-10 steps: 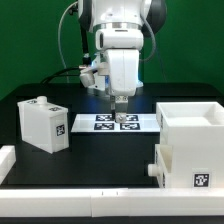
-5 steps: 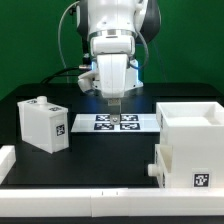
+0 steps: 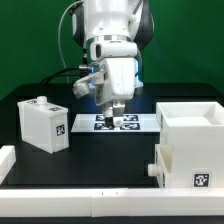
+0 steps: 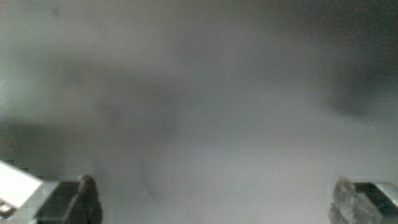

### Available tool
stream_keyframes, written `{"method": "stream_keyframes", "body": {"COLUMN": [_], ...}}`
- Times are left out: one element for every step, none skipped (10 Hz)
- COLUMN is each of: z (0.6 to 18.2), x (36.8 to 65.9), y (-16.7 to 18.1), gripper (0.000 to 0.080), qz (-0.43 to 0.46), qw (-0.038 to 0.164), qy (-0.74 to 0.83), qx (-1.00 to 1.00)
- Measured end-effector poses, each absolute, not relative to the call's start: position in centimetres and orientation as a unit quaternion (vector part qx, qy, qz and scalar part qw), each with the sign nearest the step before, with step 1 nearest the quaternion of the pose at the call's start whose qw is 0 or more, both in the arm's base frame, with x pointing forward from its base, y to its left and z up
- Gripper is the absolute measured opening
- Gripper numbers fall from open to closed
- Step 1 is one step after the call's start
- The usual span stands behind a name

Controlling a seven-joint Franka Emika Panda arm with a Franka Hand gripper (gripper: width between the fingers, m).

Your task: Assemble drawer

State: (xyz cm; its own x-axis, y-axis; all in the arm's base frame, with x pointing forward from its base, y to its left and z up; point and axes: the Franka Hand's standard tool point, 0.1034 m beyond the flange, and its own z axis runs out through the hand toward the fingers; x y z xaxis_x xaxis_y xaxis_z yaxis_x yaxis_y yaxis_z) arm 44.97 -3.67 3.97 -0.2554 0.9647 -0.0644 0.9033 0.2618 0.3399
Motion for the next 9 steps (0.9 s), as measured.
{"method": "stream_keyframes", "body": {"z": [3.8,3.9,3.8,3.8,3.7,3.6,3.2,2.9,2.9], "x": [44.5,44.2,44.3,44.3,44.3,44.2,43.7,43.6,43.7], "y": [-5.0,-6.1,-5.8,-5.5,-5.0,-5.5,-6.5,-6.4,-5.9], "gripper": [0.0649,0.0649,0.0649,0.0649,0.0649,0.0649,0.0649,0.0649,0.0649], "qz": [0.106,0.097,0.096,0.098,0.097,0.098,0.093,0.089,0.072], "qw": [0.135,0.135,0.136,0.135,0.134,0.137,0.136,0.145,0.148], "qy": [0.802,0.809,0.822,0.818,0.821,0.818,0.813,0.794,0.786], "qx": [0.572,0.564,0.545,0.55,0.547,0.55,0.558,0.584,0.596]}}
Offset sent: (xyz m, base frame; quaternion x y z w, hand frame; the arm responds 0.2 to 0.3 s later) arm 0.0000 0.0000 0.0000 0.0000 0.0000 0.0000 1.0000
